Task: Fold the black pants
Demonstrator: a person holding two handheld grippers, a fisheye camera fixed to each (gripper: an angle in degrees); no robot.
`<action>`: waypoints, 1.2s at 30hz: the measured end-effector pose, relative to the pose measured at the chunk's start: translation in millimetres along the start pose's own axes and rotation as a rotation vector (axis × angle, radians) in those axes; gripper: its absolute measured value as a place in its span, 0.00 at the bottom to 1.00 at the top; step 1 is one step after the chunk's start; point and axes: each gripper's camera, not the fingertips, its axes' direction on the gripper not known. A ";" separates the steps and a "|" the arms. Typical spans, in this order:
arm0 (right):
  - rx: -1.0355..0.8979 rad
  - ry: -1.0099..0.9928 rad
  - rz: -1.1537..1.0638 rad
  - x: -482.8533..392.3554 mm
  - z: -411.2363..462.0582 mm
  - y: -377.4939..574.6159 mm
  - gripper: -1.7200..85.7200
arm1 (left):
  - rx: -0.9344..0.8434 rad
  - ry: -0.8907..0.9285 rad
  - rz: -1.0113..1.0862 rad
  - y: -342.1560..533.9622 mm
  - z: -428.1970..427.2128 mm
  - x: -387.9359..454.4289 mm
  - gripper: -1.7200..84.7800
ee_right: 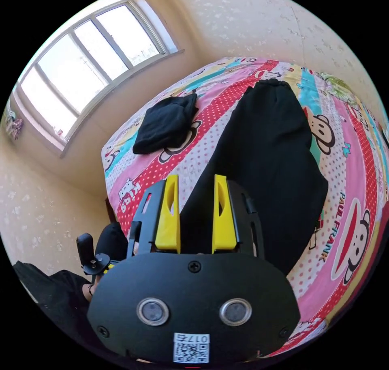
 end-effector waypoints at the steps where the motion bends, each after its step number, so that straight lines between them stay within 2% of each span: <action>1: -0.053 0.061 0.030 -0.6 19.0 -5.6 0.10 | -0.006 0.007 0.003 0.4 0.0 -2.0 0.03; 3: -0.063 0.101 0.077 -3.1 34.1 -1.7 0.05 | -0.012 0.014 0.008 2.1 1.5 -3.6 0.02; 7: -0.004 -0.129 0.014 -20.5 23.7 26.8 0.03 | -0.032 0.024 0.027 9.0 3.2 -0.1 0.01; 12: 0.081 -0.065 0.036 -8.7 -22.4 78.8 0.05 | -0.101 0.052 0.051 16.5 11.3 3.0 0.01; 15: 0.160 0.016 0.074 8.0 -69.4 135.0 0.09 | -0.078 0.047 0.008 24.4 19.0 -0.3 0.02; 18: 0.140 0.155 0.147 25.0 -95.9 196.4 0.11 | -0.014 0.025 -0.013 27.8 17.9 1.7 0.11; 22: 0.093 0.112 0.185 31.7 -98.7 265.9 0.12 | 0.108 -0.088 0.004 33.0 10.8 12.5 0.13; 26: 0.110 0.050 0.192 19.8 -91.2 294.1 0.12 | 0.025 -0.066 -0.015 28.8 44.6 9.0 0.13; 32: 0.256 0.161 0.194 -14.2 -110.1 315.0 0.12 | 0.026 -0.146 0.001 44.6 66.2 31.3 0.12; 36: 0.172 0.103 0.201 -7.3 -94.8 307.8 0.11 | 0.028 -0.153 -0.015 50.4 81.0 33.3 0.12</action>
